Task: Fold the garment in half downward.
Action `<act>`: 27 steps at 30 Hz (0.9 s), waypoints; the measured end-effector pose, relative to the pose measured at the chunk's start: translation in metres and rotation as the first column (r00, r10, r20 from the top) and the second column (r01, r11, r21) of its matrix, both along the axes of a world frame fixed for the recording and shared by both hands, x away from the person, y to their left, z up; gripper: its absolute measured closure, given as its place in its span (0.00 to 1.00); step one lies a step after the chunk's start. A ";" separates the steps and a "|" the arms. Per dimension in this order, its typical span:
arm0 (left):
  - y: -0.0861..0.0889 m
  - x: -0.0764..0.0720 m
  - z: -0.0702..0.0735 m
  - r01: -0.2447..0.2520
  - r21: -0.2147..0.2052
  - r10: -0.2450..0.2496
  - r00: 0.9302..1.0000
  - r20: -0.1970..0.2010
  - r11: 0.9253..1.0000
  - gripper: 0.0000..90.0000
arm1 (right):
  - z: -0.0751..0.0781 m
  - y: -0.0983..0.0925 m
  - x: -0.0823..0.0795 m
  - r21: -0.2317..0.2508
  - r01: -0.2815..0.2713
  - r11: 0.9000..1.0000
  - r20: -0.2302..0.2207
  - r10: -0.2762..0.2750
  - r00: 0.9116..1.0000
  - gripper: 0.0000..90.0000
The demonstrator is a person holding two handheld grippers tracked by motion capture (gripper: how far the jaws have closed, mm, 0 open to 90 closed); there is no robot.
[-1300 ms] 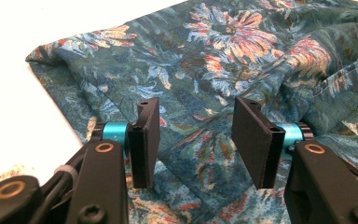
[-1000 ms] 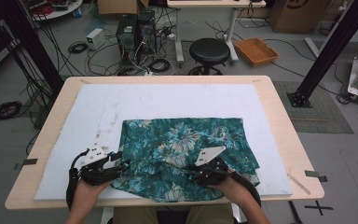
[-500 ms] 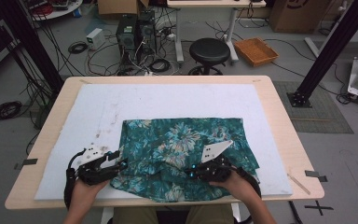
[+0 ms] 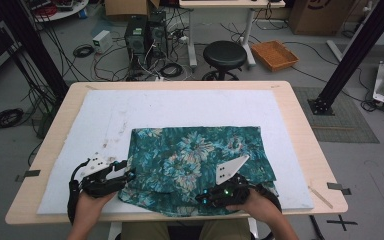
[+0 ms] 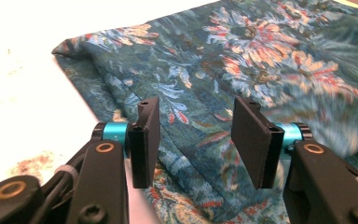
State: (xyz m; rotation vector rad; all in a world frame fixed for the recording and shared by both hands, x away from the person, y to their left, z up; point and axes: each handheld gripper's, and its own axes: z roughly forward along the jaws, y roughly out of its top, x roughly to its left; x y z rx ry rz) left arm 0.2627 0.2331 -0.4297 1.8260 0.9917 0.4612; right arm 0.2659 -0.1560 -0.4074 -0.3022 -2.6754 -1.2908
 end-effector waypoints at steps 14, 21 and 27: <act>-0.013 -0.006 -0.011 -0.115 0.081 0.125 0.983 -0.132 0.990 0.46 | -0.002 -0.099 0.000 0.080 0.696 0.714 0.301 -0.683 0.666 0.73; -0.024 -0.009 -0.019 -0.069 0.133 0.089 0.985 -0.148 0.989 0.64 | -0.021 -0.147 -0.021 0.020 0.826 0.563 0.243 -0.804 0.543 0.73; -0.031 -0.011 -0.017 -0.036 0.195 0.055 0.994 -0.094 0.980 0.95 | -0.040 -0.137 -0.013 -0.100 0.808 0.580 0.302 -0.756 0.580 0.81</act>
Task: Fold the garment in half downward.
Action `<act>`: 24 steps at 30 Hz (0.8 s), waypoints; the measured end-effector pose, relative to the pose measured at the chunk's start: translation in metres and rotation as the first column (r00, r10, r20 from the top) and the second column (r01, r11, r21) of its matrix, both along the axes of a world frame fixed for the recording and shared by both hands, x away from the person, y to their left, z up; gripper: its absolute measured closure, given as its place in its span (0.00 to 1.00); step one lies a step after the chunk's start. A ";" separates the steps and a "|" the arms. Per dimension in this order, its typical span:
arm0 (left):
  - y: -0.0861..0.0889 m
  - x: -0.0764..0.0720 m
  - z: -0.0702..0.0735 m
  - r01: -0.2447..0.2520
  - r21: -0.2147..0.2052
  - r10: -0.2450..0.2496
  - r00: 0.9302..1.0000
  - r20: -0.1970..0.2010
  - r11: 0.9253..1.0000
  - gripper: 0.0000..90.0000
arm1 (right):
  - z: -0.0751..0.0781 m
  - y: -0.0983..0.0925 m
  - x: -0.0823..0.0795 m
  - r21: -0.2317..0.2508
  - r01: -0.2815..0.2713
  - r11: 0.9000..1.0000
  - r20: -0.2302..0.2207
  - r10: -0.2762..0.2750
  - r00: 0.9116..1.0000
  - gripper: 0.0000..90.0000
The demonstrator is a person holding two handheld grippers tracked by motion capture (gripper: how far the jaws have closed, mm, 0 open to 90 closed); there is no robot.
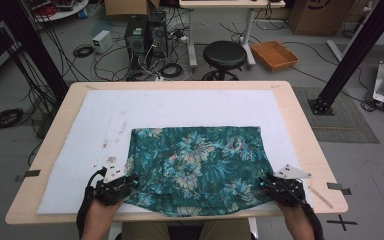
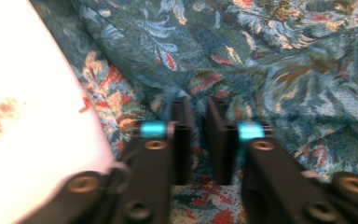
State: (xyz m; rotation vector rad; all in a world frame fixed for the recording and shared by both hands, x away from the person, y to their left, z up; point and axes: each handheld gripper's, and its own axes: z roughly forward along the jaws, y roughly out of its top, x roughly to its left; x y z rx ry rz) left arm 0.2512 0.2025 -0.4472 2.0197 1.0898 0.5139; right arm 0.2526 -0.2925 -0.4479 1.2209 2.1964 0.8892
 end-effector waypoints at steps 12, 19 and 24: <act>0.023 -0.011 0.014 0.047 -0.134 -0.047 0.999 0.006 0.990 0.96 | 0.026 0.002 -0.021 0.017 -0.057 0.998 0.063 0.056 0.996 1.00; 0.033 -0.011 0.006 0.033 -0.163 -0.047 0.996 -0.081 0.986 0.95 | 0.022 -0.010 -0.027 0.018 -0.041 0.999 0.003 0.041 0.999 1.00; 0.025 -0.010 0.002 0.020 -0.116 -0.029 0.997 -0.071 0.993 0.72 | 0.006 -0.011 -0.019 0.002 -0.034 0.999 -0.036 0.034 0.999 0.89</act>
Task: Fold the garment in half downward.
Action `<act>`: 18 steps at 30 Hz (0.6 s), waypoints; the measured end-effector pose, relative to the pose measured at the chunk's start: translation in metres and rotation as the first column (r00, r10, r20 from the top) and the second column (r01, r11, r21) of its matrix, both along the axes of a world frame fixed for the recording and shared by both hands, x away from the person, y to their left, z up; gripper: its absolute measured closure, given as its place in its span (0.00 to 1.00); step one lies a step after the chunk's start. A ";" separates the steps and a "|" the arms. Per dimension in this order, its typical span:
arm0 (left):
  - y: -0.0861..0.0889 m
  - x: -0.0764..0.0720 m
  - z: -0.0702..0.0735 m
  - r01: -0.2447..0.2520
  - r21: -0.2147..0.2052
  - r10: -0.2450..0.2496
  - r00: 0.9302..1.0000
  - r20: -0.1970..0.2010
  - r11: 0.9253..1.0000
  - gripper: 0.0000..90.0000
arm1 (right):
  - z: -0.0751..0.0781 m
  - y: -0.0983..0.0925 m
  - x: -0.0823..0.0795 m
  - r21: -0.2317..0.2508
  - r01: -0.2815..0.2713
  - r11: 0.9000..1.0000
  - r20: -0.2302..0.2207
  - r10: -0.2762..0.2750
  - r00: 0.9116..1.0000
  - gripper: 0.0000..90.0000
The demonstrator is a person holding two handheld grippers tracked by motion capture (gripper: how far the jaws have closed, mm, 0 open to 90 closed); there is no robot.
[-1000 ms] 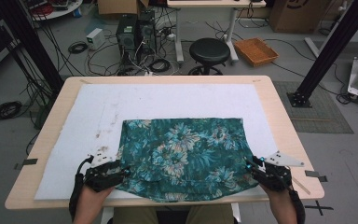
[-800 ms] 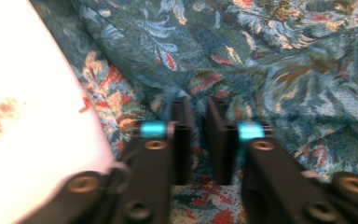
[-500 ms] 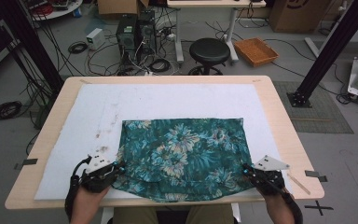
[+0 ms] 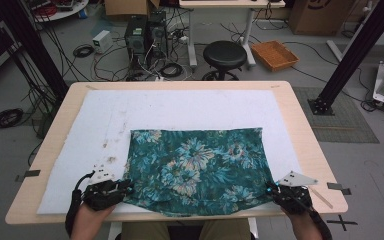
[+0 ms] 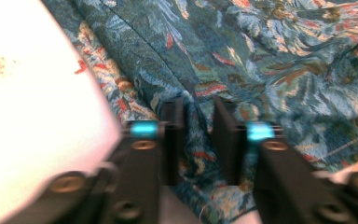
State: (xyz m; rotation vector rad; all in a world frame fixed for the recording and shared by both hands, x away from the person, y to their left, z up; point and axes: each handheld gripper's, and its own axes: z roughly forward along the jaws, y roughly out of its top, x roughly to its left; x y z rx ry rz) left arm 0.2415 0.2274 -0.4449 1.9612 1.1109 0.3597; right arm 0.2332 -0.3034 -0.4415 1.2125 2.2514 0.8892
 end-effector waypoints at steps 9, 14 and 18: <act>0.017 0.023 0.017 -0.139 -0.056 0.145 0.983 0.113 0.989 0.46 | 0.020 -0.018 0.014 0.147 0.095 0.984 0.122 -0.113 0.986 0.43; 0.019 0.064 0.017 -0.180 -0.117 0.189 0.980 0.063 0.977 0.41 | 0.018 -0.022 0.053 0.196 0.159 0.968 0.088 -0.179 0.980 0.38; 0.013 0.095 0.010 -0.229 -0.108 0.232 0.972 0.022 0.967 0.39 | 0.017 -0.018 0.090 0.209 0.198 0.958 0.043 -0.212 0.976 0.37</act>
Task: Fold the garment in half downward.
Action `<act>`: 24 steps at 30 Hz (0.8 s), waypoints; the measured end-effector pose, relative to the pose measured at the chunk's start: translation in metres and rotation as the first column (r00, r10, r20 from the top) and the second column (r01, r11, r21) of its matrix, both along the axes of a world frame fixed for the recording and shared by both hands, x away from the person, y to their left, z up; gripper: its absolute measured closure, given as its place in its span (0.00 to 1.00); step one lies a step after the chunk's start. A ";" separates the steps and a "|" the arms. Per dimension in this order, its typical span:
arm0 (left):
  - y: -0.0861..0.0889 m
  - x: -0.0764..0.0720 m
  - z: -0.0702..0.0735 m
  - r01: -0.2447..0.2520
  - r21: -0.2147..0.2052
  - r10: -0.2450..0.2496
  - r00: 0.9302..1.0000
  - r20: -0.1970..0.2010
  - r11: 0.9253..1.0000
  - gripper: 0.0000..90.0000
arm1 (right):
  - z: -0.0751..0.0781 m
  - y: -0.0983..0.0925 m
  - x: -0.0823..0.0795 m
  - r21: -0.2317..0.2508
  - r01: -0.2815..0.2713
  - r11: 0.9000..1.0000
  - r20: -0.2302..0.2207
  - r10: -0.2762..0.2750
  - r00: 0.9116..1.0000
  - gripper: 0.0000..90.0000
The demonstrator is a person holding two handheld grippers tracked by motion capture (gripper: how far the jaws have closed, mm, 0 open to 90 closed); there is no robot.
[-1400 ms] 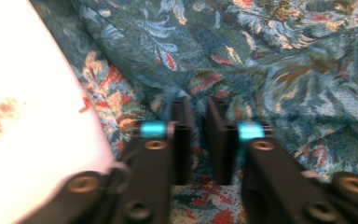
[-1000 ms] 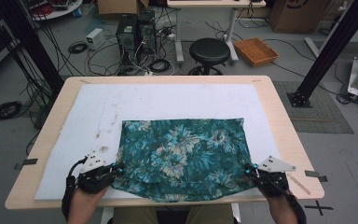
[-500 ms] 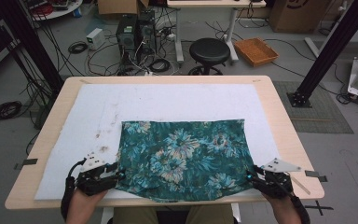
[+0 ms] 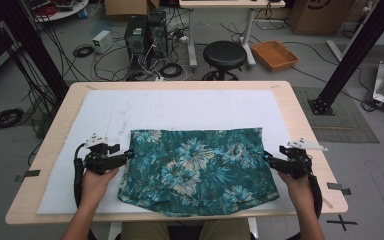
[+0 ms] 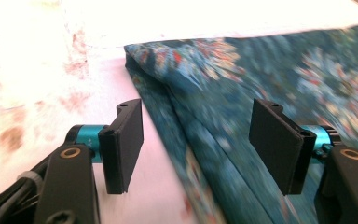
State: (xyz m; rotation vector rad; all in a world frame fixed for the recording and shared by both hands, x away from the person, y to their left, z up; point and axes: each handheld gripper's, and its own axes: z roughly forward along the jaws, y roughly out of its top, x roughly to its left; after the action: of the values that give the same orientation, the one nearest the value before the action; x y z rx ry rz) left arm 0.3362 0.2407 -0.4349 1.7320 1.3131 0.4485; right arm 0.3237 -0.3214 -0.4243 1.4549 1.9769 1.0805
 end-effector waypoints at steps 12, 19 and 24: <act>-0.014 0.007 -0.014 -0.011 0.170 0.020 0.998 -0.052 0.985 0.69 | -0.022 0.030 0.037 -0.085 0.001 0.996 -0.124 -0.011 0.992 0.69; -0.015 0.003 -0.015 0.030 0.093 -0.024 0.998 -0.061 0.995 0.99 | -0.020 0.030 0.033 -0.129 -0.018 0.992 -0.083 0.008 0.996 0.99; -0.025 0.015 -0.011 0.028 0.087 -0.023 0.998 -0.052 0.996 0.99 | -0.015 0.019 0.046 -0.109 -0.023 0.994 -0.070 0.015 0.997 0.99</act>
State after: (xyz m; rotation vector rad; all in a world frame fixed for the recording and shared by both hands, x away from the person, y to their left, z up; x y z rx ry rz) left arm 0.3509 0.2158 -0.4454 1.8420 1.3235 0.4558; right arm 0.3696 -0.3028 -0.4394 1.4355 2.0672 0.9260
